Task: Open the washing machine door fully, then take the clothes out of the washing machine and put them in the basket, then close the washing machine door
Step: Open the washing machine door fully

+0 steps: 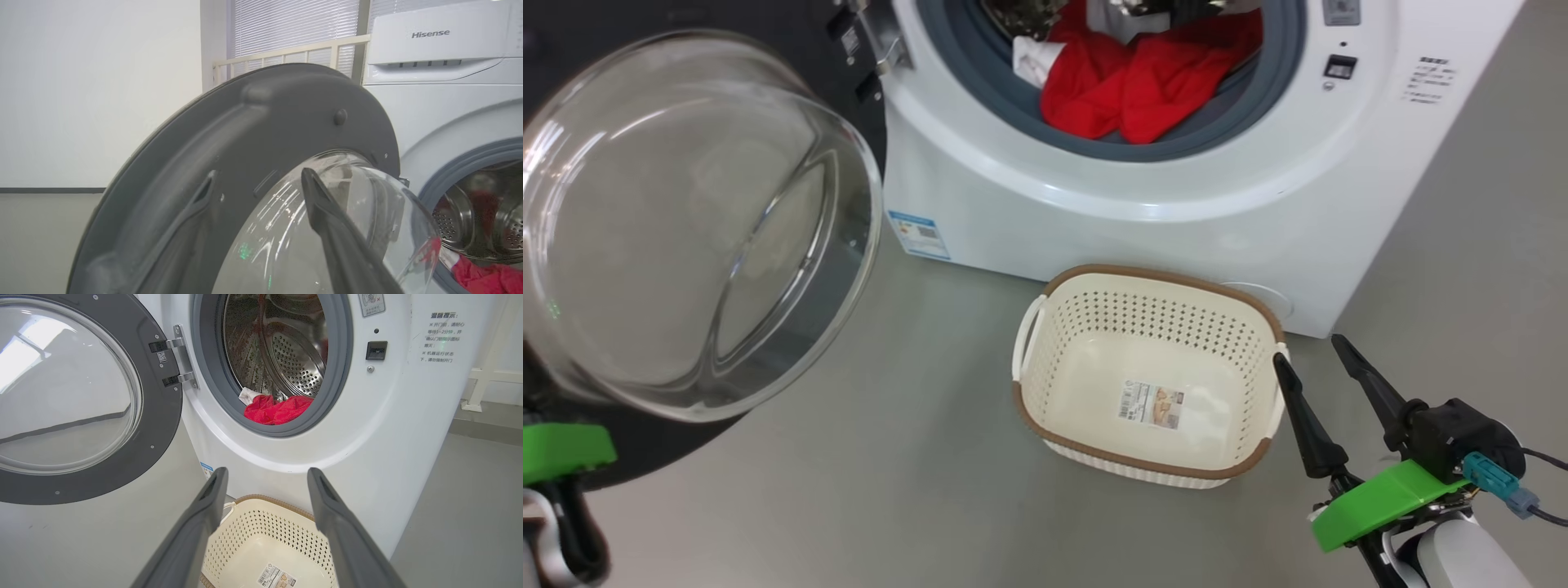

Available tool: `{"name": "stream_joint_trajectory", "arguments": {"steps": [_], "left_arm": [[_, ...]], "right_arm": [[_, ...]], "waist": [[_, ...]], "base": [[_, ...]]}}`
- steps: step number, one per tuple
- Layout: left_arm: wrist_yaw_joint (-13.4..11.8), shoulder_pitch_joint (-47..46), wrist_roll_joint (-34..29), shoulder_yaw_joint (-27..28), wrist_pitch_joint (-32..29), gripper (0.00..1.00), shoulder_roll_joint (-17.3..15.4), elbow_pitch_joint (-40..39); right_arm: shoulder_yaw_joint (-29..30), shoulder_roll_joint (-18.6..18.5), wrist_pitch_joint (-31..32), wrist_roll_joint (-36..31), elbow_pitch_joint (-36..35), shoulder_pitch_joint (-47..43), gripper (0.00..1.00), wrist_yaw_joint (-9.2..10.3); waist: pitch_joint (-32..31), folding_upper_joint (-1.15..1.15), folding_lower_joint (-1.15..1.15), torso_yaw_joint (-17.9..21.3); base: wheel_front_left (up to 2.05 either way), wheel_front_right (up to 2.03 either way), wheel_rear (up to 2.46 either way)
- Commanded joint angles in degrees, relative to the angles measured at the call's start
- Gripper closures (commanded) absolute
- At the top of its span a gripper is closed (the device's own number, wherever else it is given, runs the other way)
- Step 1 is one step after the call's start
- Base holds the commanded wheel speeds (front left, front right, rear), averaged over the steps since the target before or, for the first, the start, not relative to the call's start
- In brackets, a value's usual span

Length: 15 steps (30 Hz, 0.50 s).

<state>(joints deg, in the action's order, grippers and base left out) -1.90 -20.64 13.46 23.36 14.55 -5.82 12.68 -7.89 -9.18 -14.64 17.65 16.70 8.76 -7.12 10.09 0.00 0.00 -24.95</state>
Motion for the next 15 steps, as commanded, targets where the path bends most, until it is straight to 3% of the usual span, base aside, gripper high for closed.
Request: {"name": "stream_joint_trajectory", "arguments": {"steps": [1,8,15], "left_arm": [[0.9,0.8,-0.5,1.2,0.4,0.0,-1.4,-3.2],[4.5,3.9,-3.3,-3.1,0.4,0.0,0.0,-13.0],[8.6,5.7,-0.9,-10.0,0.4,0.0,0.3,-12.0]], "right_arm": [[-0.7,0.2,-0.4,0.2,-1.8,1.7,0.0,-0.36],[2.0,2.0,-0.4,-1.0,-3.6,1.3,0.0,-0.36],[5.8,3.8,-0.4,-3.5,-6.2,0.1,0.0,-0.36]], "waist": [[-1.1,0.0,0.0,1.3],[-3.4,0.0,0.0,5.6],[-5.7,0.0,0.0,10.6]], "base": [[0.0,0.0,0.0],[0.0,0.0,0.0],[0.0,0.0,0.0]]}}
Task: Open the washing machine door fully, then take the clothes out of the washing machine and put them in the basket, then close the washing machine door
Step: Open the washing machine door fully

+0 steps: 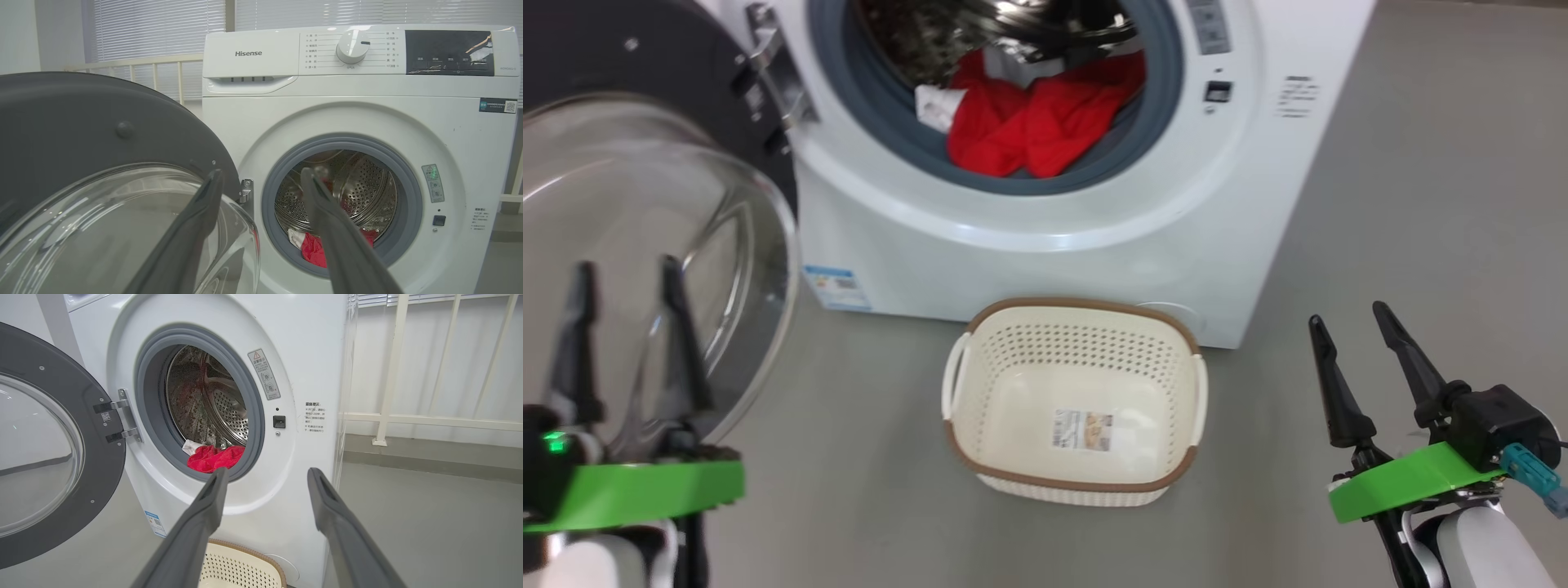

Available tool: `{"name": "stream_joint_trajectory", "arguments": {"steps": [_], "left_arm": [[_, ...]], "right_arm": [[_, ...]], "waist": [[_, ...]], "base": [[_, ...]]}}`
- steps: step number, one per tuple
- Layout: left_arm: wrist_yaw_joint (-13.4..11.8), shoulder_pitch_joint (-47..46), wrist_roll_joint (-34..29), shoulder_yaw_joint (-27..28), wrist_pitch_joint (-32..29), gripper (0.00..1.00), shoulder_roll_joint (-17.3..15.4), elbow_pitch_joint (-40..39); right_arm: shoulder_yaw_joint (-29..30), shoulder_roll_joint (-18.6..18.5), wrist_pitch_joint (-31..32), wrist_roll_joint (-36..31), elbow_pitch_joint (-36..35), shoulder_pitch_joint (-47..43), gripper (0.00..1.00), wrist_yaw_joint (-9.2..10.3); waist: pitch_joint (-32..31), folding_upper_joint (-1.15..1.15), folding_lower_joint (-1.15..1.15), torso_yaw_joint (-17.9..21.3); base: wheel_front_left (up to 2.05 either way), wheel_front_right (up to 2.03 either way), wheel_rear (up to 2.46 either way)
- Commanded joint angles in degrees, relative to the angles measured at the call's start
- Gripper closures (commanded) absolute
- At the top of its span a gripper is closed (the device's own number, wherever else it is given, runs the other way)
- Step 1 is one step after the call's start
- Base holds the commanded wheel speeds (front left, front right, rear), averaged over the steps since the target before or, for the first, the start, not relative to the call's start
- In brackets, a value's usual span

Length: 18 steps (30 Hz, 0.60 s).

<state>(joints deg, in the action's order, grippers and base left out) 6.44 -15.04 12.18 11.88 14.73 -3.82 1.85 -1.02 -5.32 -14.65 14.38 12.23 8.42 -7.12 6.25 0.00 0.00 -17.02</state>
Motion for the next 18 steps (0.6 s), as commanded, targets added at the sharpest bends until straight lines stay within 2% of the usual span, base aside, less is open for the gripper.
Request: {"name": "stream_joint_trajectory", "arguments": {"steps": [1,11,18], "left_arm": [[0.4,0.4,0.6,0.5,0.3,0.0,-1.7,-0.3],[1.0,5.5,3.3,-3.6,0.3,0.0,-2.0,3.5],[1.0,10.3,2.3,-5.6,0.3,0.0,-2.4,5.2]], "right_arm": [[-0.5,0.1,-0.3,-0.5,-2.0,0.2,0.0,-0.36],[1.5,1.3,-0.3,-1.9,-4.5,-2.6,0.0,-0.36],[2.1,1.4,-0.3,-2.3,-5.3,-5.1,0.0,-0.36]], "waist": [[-2.1,0.0,0.0,3.4],[-5.4,0.0,0.0,10.9],[-7.5,0.0,0.0,14.9]], "base": [[0.0,0.0,0.0],[0.0,0.0,0.0],[0.0,0.0,0.0]]}}
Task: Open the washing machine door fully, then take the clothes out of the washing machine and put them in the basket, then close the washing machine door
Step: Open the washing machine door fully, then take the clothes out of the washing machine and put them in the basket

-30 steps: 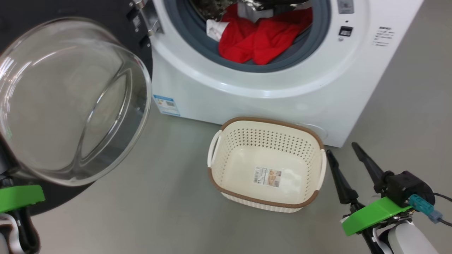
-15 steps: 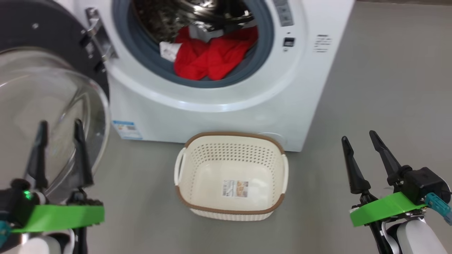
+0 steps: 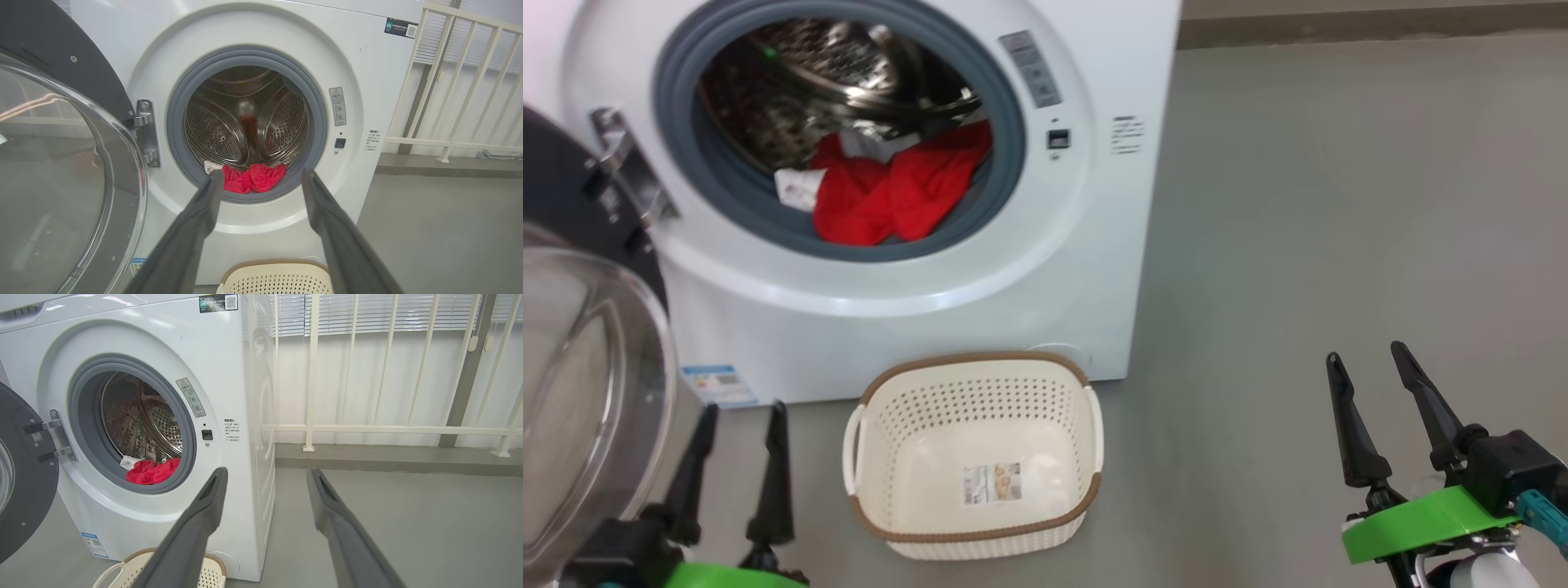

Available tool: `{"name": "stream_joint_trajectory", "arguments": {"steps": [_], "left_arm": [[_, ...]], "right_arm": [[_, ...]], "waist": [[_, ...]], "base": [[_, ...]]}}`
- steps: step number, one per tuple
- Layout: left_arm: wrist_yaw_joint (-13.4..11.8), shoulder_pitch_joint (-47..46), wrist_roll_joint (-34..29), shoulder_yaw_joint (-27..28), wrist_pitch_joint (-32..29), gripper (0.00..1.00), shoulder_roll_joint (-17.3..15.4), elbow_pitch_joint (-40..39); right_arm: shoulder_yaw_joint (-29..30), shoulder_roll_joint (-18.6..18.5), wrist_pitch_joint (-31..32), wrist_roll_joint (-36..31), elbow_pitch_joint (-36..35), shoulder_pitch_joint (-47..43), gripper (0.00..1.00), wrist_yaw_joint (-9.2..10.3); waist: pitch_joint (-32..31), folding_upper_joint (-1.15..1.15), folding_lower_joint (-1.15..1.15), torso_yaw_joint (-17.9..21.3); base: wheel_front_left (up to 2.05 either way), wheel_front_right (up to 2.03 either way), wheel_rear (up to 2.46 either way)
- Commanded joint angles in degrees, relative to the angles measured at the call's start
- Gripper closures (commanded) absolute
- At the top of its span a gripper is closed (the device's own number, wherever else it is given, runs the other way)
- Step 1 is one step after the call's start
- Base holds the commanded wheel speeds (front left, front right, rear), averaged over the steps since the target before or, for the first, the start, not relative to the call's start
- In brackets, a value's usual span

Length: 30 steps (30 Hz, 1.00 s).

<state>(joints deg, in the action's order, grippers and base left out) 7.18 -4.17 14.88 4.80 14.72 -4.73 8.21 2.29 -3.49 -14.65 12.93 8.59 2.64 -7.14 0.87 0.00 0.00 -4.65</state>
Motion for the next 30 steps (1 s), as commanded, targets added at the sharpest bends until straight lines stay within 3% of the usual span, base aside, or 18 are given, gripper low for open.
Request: {"name": "stream_joint_trajectory", "arguments": {"steps": [1,11,30], "left_arm": [[0.3,0.1,-0.6,1.1,0.3,0.0,-1.5,-0.9],[0.3,5.1,-0.4,0.3,0.3,0.0,-1.4,0.1],[0.3,7.0,-1.9,0.8,0.3,0.0,0.0,0.0]], "right_arm": [[-1.2,-0.6,-0.3,-0.8,-1.8,0.4,0.0,-0.35],[-2.5,-1.0,-0.3,-0.5,-2.2,-1.9,0.0,-0.35],[-2.5,-1.2,-0.3,-0.6,-0.3,-2.9,0.0,-0.35]], "waist": [[-2.3,0.0,0.0,3.0],[-4.0,0.0,0.0,6.0],[-5.3,0.0,0.0,7.0]], "base": [[0.0,0.0,0.0],[0.0,0.0,0.0],[0.0,0.0,0.0]]}}
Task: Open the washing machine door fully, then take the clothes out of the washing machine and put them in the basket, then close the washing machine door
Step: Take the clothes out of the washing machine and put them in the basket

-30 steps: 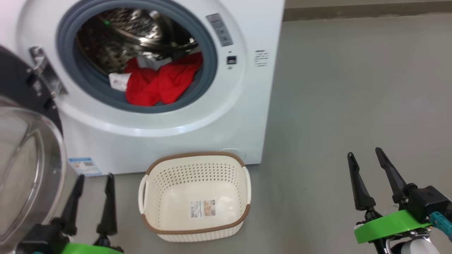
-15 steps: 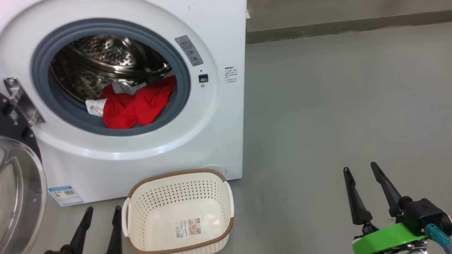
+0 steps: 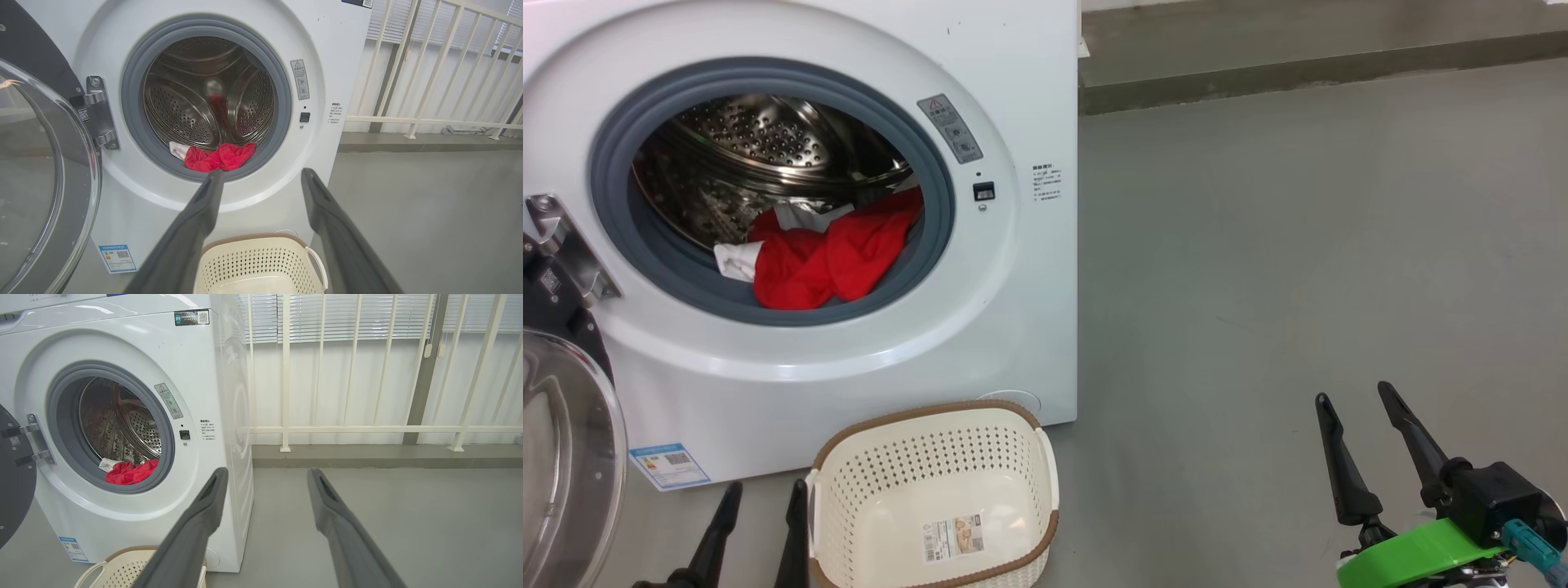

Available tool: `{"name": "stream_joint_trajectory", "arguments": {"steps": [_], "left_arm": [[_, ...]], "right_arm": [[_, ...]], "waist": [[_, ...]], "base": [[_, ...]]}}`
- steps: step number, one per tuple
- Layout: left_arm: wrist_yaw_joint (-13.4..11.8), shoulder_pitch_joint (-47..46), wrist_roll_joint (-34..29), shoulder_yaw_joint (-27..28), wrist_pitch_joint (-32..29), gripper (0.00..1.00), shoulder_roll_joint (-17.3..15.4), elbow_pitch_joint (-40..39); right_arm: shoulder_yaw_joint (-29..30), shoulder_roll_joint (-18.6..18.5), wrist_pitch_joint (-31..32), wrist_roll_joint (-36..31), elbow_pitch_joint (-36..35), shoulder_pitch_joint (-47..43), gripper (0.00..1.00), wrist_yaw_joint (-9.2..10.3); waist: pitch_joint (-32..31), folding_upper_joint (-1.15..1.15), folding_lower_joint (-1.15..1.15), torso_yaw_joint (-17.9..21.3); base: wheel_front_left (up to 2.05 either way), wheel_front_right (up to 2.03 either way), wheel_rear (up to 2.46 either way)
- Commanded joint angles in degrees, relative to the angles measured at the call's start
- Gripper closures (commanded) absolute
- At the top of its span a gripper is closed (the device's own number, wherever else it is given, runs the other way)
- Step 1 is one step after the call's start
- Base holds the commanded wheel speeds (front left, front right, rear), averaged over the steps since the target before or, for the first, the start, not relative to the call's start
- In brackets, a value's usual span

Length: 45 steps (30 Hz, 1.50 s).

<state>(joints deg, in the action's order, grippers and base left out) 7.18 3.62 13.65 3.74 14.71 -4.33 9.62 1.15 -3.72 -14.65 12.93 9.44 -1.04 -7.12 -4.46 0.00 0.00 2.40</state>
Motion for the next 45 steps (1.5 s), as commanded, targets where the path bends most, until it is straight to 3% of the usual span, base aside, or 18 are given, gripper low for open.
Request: {"name": "stream_joint_trajectory", "arguments": {"steps": [1,11,32,45], "left_arm": [[0.3,-0.7,-1.0,1.4,0.3,0.0,-0.7,-1.3],[-1.4,-0.7,-3.1,3.1,0.3,0.0,-0.8,-1.6],[-0.1,-1.6,-1.9,3.4,0.3,0.0,0.4,-1.9],[0.1,-1.4,-2.9,3.7,0.3,0.0,0.9,-2.2]], "right_arm": [[-1.3,-1.0,-0.3,-0.6,-1.1,0.8,0.0,-0.36],[-1.6,-0.9,-0.3,-0.6,-0.5,0.8,0.0,-0.36],[-2.0,-0.8,-0.3,-0.2,0.3,1.2,0.0,-0.36],[-2.3,-1.0,-0.3,0.0,0.3,1.1,0.0,-0.36]], "waist": [[0.0,0.0,0.0,-0.1],[0.3,0.0,0.0,-0.5],[0.2,0.0,0.0,-0.9],[0.0,0.0,0.0,-1.1]], "base": [[0.0,0.0,0.0],[0.13,-0.13,0.0],[1.47,-1.47,0.0],[0.26,-0.26,0.0]]}}
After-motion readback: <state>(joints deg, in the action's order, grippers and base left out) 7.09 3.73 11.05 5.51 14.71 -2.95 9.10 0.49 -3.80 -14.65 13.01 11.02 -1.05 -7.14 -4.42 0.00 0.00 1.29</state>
